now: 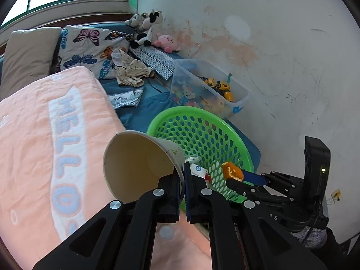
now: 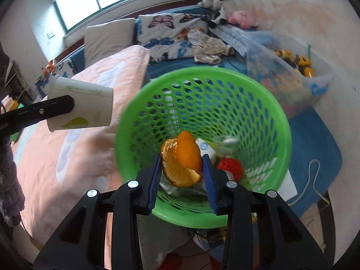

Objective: Collect trash
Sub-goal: 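Carry the paper cup and orange peel over the green basket, then open both grippers to drop the peel and paper cup into the basket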

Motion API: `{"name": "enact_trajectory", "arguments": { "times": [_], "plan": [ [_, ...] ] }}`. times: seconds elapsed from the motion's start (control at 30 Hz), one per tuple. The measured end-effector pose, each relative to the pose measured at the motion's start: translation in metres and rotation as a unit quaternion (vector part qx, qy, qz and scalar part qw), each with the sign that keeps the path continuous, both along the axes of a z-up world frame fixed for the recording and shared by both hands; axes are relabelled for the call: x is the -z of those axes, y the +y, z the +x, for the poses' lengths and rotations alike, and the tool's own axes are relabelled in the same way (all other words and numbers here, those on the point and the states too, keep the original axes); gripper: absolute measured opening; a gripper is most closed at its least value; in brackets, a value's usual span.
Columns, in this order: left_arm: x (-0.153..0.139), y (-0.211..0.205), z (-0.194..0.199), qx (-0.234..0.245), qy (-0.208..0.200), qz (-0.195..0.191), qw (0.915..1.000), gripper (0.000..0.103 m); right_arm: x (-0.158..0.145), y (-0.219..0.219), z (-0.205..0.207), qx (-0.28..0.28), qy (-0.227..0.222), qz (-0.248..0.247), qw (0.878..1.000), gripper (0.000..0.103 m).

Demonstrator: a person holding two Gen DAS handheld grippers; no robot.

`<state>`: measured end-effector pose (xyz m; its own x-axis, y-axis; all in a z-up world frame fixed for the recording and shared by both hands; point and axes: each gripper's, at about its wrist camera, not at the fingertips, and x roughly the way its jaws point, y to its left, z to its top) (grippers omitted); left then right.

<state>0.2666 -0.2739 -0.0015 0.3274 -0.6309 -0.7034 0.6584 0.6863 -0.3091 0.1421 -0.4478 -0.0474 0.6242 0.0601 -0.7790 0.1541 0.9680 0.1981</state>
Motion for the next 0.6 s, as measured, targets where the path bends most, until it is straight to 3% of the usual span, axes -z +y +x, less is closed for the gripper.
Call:
{"name": "enact_trajectory", "arguments": {
  "times": [0.13,0.27,0.6],
  "plan": [
    [0.005,-0.016,-0.001,0.011,0.001,0.009,0.9999,0.004,0.011,-0.012,-0.003,0.022,0.014,0.008,1.000,0.042],
    [0.012,-0.029,0.000,0.018,0.002,0.017,0.9997,0.004,0.015,-0.018,-0.005,0.033,0.015,0.010,0.999,0.056],
    [0.030,-0.049,0.006,0.021,0.017,0.032,0.9991,0.005,0.009,-0.020,-0.014,0.039,0.005,0.012,0.999,0.060]
  ]
}}
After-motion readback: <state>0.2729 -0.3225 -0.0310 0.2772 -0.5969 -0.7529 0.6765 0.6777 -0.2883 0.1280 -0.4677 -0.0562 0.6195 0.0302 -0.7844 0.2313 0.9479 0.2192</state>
